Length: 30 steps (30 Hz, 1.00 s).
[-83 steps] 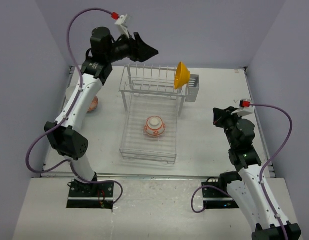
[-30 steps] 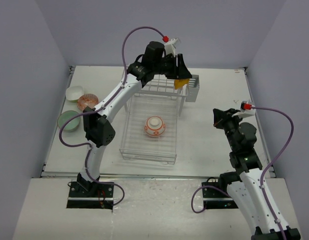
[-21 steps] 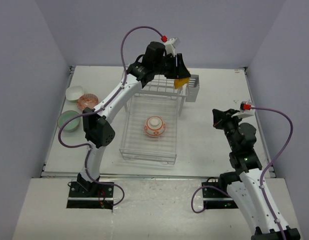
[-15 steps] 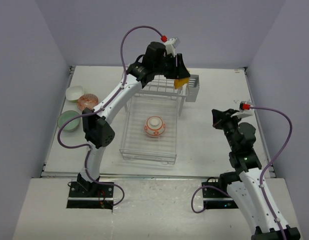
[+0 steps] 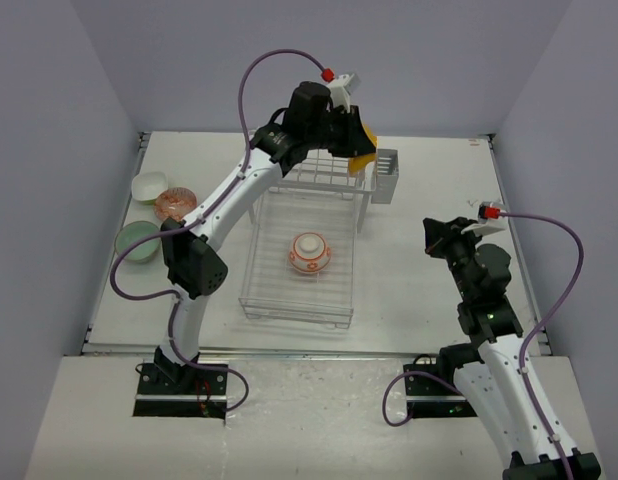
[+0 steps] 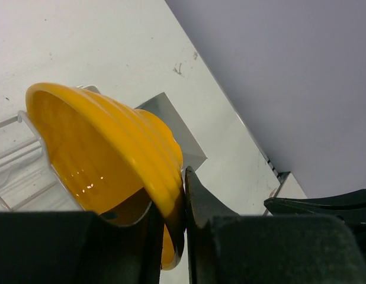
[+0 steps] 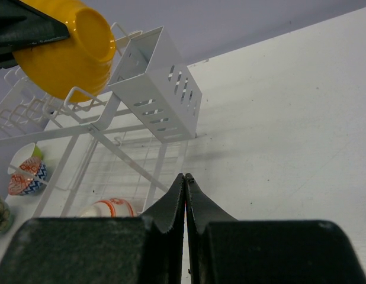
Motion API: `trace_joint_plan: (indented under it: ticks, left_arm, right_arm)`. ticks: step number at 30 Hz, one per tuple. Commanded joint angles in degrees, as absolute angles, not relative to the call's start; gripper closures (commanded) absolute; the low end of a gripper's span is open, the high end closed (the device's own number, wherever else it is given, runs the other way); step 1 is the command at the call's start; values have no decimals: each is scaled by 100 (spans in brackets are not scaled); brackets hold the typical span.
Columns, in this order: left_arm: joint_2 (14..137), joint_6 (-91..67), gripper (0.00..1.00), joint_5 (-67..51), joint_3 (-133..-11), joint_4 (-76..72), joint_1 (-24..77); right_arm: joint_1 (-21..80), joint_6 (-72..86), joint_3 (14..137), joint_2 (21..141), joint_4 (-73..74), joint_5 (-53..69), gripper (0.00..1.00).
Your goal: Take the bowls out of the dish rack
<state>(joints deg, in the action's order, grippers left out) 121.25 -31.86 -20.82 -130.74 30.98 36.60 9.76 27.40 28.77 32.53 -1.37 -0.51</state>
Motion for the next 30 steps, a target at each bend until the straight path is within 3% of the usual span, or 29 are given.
trace_joint_plan:
  ticks: [1, 12, 30]
  left_arm:
    - [11821, -3076, 82, -2021, -13280, 3015, 3630]
    - [11742, -3313, 92, -2398, -13263, 2681, 3630]
    - [10934, -4692, 100, -3172, -12333, 723, 3516]
  right_arm:
    - [993, 2760, 2883, 3287, -387, -35, 100]
    - [993, 2733, 2936, 3331, -387, 140, 100]
    - [993, 2733, 2944, 3331, -378, 184, 100]
